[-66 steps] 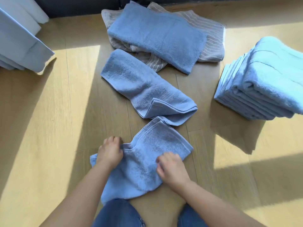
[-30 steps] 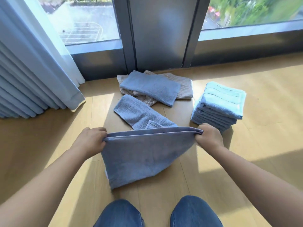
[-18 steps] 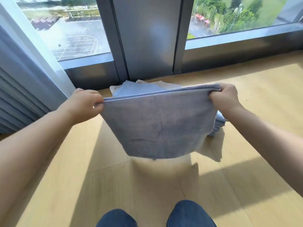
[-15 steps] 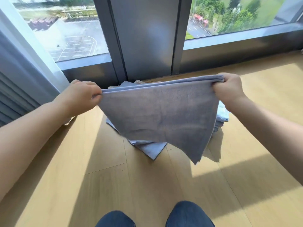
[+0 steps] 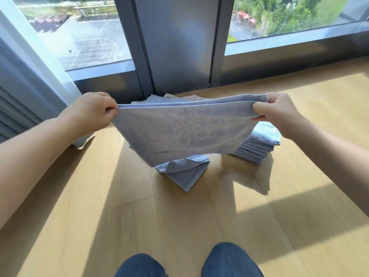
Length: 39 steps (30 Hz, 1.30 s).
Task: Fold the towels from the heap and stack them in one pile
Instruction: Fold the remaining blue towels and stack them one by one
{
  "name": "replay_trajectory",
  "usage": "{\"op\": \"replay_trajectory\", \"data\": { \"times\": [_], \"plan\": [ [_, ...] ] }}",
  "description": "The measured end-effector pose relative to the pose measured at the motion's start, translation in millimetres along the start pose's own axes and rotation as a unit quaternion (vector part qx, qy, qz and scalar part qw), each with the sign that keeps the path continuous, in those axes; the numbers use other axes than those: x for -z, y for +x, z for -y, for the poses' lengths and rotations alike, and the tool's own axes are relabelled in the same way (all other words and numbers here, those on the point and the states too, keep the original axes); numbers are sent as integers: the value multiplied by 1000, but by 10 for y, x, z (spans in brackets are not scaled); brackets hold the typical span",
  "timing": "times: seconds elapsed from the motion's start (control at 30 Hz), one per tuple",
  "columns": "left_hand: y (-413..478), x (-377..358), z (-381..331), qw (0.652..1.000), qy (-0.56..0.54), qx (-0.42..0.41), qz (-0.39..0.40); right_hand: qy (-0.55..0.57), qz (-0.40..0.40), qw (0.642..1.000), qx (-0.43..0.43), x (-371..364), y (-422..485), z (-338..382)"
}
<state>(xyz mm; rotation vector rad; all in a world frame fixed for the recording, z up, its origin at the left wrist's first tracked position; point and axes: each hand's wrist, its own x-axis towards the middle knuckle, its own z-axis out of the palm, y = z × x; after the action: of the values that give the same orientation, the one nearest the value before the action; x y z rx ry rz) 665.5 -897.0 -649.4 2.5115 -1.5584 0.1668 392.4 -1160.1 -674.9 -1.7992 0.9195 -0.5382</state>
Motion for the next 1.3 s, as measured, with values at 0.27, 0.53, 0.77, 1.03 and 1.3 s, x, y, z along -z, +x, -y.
{"op": "replay_trajectory", "data": {
  "times": [0.27, 0.53, 0.77, 1.03, 1.3],
  "plan": [
    [-23, 62, 72, 997, -53, 52, 0, -75, 107, 991, 37, 56, -20, 20],
    [-31, 14, 113, 999, -33, 37, 6, -170, -11, 980, 103, -60, 110, -115],
    [-54, 57, 97, 993, -2, 44, -111, -66, -117, 979, 155, -107, -12, 91],
    [-1046, -349, -17, 992, -20, -95, -77, -194, -54, 947, 250, -41, -722, -522],
    [-2085, -1444, 20, 965, -35, -109, 235, -326, 141, 924, 140, -513, -1599, -1849]
  ]
}}
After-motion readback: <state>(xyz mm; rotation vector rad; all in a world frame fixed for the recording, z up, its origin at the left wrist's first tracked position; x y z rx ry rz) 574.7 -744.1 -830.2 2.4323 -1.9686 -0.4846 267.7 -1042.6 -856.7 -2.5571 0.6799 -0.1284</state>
